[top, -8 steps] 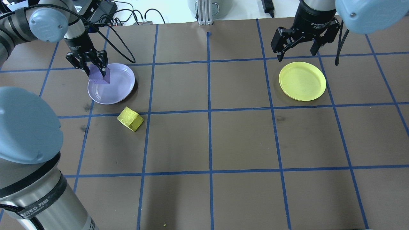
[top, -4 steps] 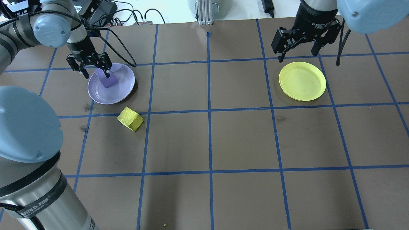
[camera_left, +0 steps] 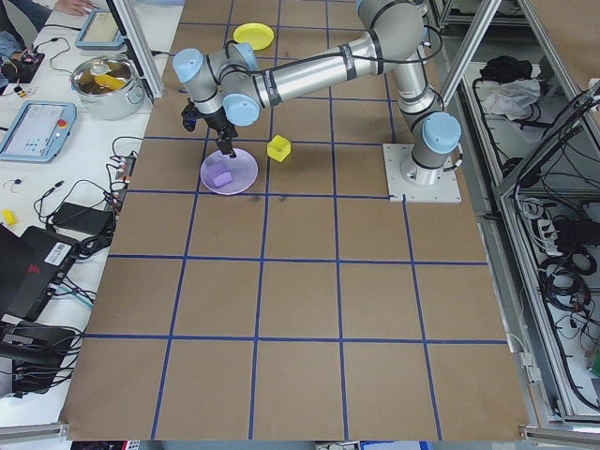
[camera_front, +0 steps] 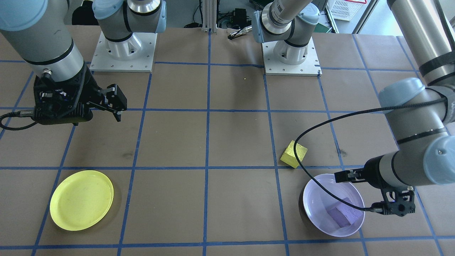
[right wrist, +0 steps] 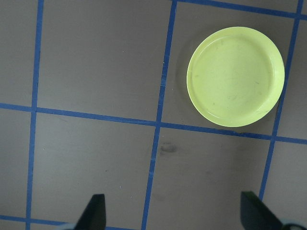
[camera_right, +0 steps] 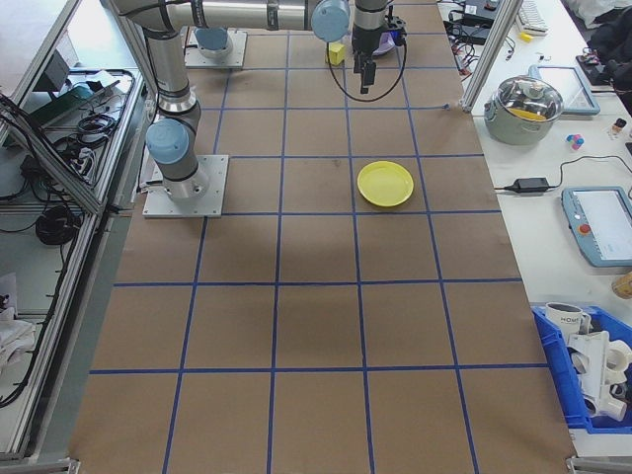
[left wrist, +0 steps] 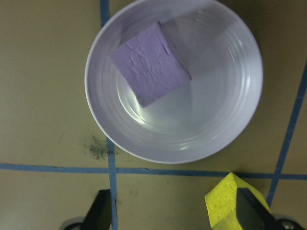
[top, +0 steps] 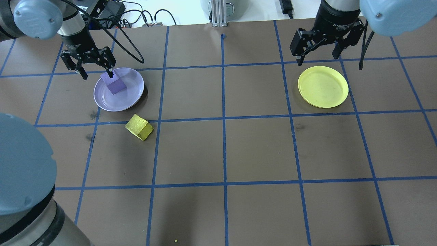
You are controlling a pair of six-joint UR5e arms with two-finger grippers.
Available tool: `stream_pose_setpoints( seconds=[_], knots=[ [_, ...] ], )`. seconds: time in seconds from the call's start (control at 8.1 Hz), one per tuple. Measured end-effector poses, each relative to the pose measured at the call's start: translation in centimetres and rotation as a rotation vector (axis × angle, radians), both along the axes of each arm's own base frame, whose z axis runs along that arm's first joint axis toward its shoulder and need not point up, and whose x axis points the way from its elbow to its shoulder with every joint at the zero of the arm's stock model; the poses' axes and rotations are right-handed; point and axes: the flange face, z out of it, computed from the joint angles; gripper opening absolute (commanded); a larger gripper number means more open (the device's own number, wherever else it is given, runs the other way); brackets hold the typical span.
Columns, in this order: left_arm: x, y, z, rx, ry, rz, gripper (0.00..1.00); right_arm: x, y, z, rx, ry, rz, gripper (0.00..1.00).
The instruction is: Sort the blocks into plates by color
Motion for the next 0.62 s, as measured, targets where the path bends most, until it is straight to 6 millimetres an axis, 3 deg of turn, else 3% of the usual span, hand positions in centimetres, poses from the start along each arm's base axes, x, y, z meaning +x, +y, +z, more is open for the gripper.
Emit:
stream_pose_setpoints(
  seconds=[0.12,0.25,0.37,0.62],
  knots=[
    [-1.9,1.8,1.0,0.025,0.01,-0.05,0.94,0.0,0.0,0.0,-0.002,0.0,-0.001,1.0],
    [-4.6,3.3,0.4,0.011,0.022,-0.186,0.94,0.0,-0.1,0.0,-0.003,0.0,-0.001,1.0],
    [-6.9,4.6,-1.3,-0.034,0.018,-0.363,0.94,0.0,-0.1,-0.1,-0.002,0.0,-0.002,1.0],
    [-9.0,8.6,-3.9,-0.068,0.023,-0.571,0.94,0.0,-0.2,-0.2,-0.001,-0.002,-0.003,1.0]
  ],
)
